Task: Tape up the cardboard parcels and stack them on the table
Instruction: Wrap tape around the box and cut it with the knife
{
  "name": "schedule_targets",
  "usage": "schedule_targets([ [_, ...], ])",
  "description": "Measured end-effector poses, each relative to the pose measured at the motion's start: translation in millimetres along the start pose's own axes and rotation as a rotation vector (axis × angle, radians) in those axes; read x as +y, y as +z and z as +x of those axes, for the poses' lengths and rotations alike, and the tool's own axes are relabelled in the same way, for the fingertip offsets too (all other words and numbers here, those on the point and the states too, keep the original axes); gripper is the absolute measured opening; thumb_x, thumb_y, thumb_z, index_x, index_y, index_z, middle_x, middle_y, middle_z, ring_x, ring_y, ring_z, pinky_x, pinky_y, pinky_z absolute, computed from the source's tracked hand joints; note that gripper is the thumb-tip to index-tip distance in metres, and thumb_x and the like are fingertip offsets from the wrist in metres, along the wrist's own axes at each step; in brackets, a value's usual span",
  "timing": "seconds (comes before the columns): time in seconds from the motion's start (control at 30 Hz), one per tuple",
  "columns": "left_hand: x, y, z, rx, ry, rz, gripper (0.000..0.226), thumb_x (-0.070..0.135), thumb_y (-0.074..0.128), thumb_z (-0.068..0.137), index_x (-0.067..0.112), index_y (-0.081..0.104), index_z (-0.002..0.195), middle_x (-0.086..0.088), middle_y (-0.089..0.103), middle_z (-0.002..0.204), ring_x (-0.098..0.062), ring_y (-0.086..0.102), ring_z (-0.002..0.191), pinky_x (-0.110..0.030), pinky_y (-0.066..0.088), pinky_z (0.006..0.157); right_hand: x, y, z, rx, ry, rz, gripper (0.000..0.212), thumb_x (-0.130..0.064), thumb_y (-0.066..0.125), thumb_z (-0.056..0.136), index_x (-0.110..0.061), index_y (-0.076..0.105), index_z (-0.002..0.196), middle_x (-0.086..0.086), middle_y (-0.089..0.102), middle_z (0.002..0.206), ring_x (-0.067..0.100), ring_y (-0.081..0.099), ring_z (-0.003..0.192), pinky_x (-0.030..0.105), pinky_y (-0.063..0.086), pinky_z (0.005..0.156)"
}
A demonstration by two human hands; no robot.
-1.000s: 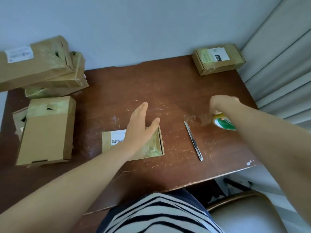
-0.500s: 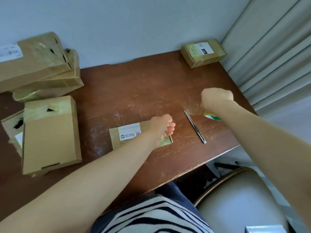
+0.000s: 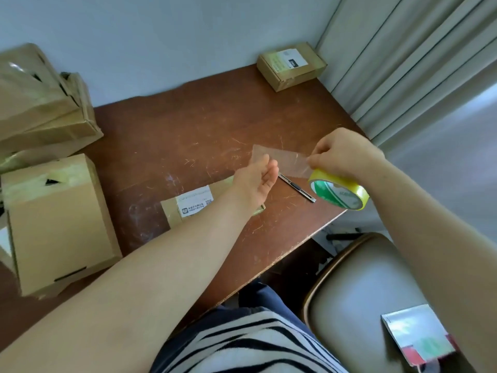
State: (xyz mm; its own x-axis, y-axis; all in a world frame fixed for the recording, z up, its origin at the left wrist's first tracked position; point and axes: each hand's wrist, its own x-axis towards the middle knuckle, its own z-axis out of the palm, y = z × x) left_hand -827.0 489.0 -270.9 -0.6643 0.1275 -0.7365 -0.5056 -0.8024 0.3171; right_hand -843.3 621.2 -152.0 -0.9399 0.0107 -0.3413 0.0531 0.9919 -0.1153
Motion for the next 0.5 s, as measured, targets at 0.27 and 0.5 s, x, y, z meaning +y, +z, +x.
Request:
schedule_targets([
  [0.27,28.5,-34.9,1.5,0.191,0.111,0.421,0.008,0.009,0.064,0.087,0.007,0.066,0.08,-0.002,0.055,0.065,-0.011,0.043,0.053,-0.017,0.037,0.044,10.1,63.7,-28.7,-0.221,0.122,0.651,0.036,-0.022,0.06,0.082,0.013,0.061,0.091,0.012,0.042,0.07,0.021,0.041,0.065,0.033,0.038,0.062],
  [0.5,41.4,-61.9,5.8,0.315,0.354,1.022,0.013,0.015,0.066,0.086,0.013,0.071,0.074,0.004,0.061,0.066,-0.007,0.049,0.057,-0.019,0.042,0.056,5.8,125.1,-45.3,-0.22,-0.095,0.764,0.022,-0.018,0.063,0.089,-0.026,0.064,0.109,-0.013,0.062,0.104,0.011,0.058,0.106,0.021,0.041,0.081],
])
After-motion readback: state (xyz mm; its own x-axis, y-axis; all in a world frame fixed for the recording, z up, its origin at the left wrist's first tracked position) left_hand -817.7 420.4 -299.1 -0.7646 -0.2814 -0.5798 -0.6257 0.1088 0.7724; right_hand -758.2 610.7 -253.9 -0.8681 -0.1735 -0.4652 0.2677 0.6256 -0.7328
